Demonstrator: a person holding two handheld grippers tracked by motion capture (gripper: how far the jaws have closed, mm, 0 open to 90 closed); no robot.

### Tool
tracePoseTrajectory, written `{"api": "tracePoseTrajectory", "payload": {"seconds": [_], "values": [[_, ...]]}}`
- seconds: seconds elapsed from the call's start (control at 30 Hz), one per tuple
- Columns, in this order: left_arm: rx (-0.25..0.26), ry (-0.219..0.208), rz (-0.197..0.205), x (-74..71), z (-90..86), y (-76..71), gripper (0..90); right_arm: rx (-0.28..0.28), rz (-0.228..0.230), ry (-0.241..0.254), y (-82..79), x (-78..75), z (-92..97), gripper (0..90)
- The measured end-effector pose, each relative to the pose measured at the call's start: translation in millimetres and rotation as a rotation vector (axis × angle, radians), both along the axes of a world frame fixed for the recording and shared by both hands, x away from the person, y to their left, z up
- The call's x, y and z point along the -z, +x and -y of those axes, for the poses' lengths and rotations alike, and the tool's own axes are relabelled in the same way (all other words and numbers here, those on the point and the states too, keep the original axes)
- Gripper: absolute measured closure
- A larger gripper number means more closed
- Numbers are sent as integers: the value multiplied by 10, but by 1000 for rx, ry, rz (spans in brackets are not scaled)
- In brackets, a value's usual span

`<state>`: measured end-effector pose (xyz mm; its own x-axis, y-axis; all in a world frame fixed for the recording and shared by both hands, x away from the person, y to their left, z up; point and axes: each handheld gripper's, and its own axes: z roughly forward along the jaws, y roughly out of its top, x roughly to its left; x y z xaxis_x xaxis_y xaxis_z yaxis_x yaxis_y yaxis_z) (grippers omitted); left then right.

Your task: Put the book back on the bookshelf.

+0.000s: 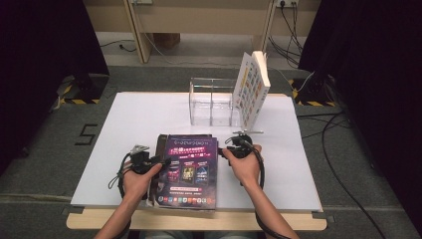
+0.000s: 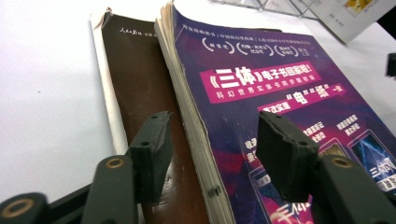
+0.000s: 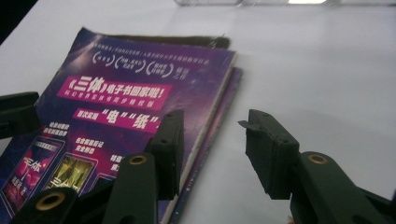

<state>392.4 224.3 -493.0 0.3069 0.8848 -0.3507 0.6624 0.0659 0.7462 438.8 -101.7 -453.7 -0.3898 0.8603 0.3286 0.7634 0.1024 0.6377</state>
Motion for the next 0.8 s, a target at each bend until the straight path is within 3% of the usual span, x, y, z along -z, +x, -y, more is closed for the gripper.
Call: {"api": "tracePoseTrajectory", "payload": {"seconds": [0.1, 0.33, 0.6, 0.8], "values": [[-3, -9, -14, 28, 2, 20, 476, -30, -33, -7, 32, 87, -124, 578], [18, -33, -41, 23, 18, 47, 515, -54, -69, -1, 55, 157, -197, 574], [12, -40, -49, 19, 43, 47, 528, -71, -71, -13, 56, 182, -229, 563], [-4, -28, -31, -39, 44, 25, 618, -69, -73, -15, 44, 183, -235, 556]]}}
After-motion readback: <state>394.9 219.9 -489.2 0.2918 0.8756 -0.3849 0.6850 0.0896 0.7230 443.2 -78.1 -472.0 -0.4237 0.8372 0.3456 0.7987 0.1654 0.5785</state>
